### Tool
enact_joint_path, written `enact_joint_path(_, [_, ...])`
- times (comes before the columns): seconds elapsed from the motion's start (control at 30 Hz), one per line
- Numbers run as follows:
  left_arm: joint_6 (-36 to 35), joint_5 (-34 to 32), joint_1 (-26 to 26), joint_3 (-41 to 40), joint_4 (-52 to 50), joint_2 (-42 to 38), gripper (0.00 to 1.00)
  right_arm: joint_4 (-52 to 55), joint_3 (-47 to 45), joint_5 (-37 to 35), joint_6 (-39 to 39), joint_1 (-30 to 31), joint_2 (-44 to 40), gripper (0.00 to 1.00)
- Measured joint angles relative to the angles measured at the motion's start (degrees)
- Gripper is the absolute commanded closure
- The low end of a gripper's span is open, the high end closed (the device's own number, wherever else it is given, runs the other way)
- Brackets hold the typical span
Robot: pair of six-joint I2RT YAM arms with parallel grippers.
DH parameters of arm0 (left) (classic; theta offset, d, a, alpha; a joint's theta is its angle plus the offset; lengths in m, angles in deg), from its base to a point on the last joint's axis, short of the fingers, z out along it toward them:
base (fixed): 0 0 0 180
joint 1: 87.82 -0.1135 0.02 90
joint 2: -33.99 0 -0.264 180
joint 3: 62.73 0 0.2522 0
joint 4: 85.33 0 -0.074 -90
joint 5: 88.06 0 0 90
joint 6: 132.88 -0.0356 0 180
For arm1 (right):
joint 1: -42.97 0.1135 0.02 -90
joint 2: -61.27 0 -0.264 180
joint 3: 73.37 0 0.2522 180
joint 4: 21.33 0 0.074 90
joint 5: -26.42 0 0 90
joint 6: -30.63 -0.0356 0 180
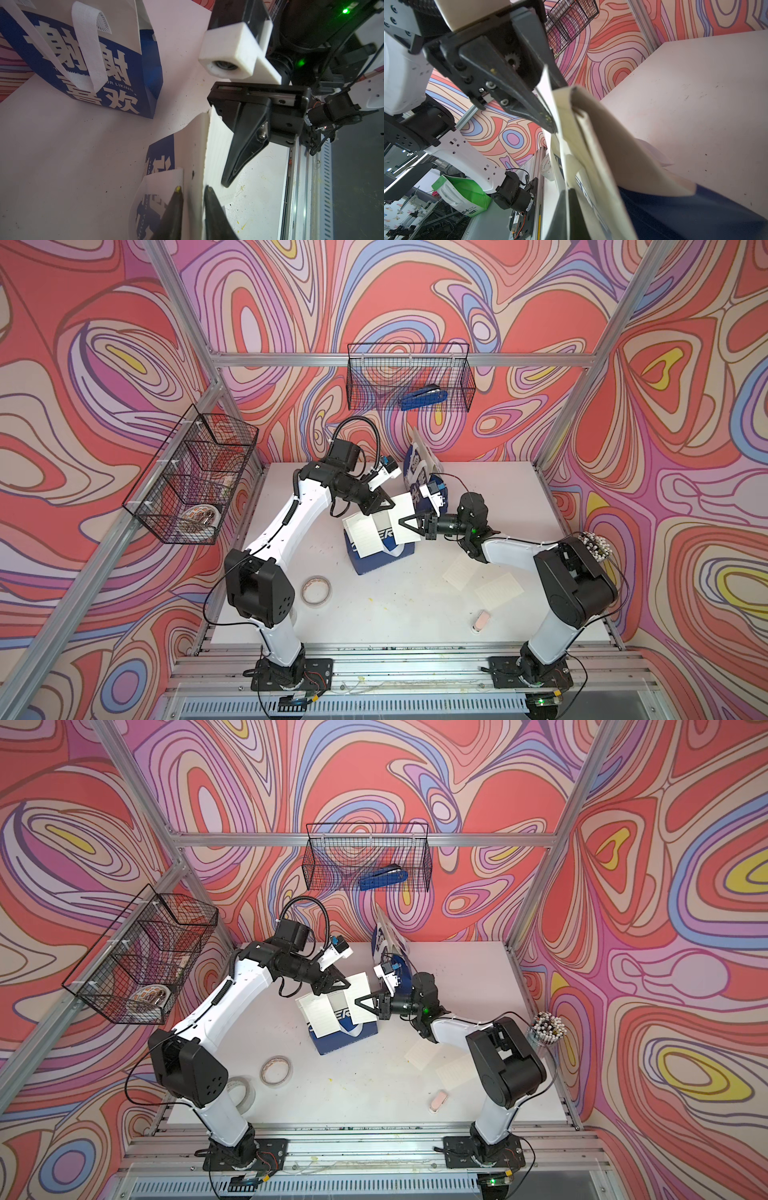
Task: Staple the receipts to the bags
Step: Hold the receipt from the takeout bag.
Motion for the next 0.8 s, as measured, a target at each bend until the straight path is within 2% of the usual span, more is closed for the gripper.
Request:
enact_joint_path(0.07, [0.0, 0.0, 0.0, 0.0, 0.0, 0.0, 0.74, 0.0, 0.0, 0.0, 0.0, 0.0, 0.0, 1.0])
enact_joint_path(0.1, [0.1, 0.0, 0.0, 0.0, 0.0, 0.0, 0.73, 0.0, 0.0, 0.0, 0.0, 0.0, 0.0, 1.0])
enact_joint_path(0.17, [0.2, 0.0, 0.0, 0.0, 0.0, 0.0, 0.74, 0.0, 0.0, 0.0, 0.0, 0.0, 0.0, 1.0])
enact_joint_path(0.27, [0.2, 0.0, 0.0, 0.0, 0.0, 0.0, 0.82, 0.0, 0.0, 0.0, 0.0, 0.0, 0.0, 1.0])
enact_joint_path(0.33, [0.2, 0.0, 0.0, 0.0, 0.0, 0.0, 0.8, 0.0, 0.0, 0.0, 0.0, 0.0, 0.1, 1.0])
enact_joint_path(0.4, [0.2, 0.0, 0.0, 0.0, 0.0, 0.0, 0.74, 0.1, 0.0, 0.0, 0.0, 0.0, 0.2, 1.0])
enact_joint_path(0.5, [0.3, 0.0, 0.0, 0.0, 0.0, 0.0, 0.73, 0.3, 0.0, 0.0, 0.0, 0.0, 0.2, 1.0])
enact_joint_path(0.7, [0.3, 0.0, 0.0, 0.0, 0.0, 0.0, 0.85, 0.3, 0.0, 0.0, 0.0, 0.0, 0.2, 1.0])
enact_joint_path(0.77, [0.4, 0.0, 0.0, 0.0, 0.0, 0.0, 0.99, 0.3, 0.0, 0.0, 0.0, 0.0, 0.2, 0.99])
enact_joint_path(0.8, [0.3, 0.0, 0.0, 0.0, 0.0, 0.0, 1.0, 0.3, 0.0, 0.0, 0.0, 0.0, 0.2, 0.81])
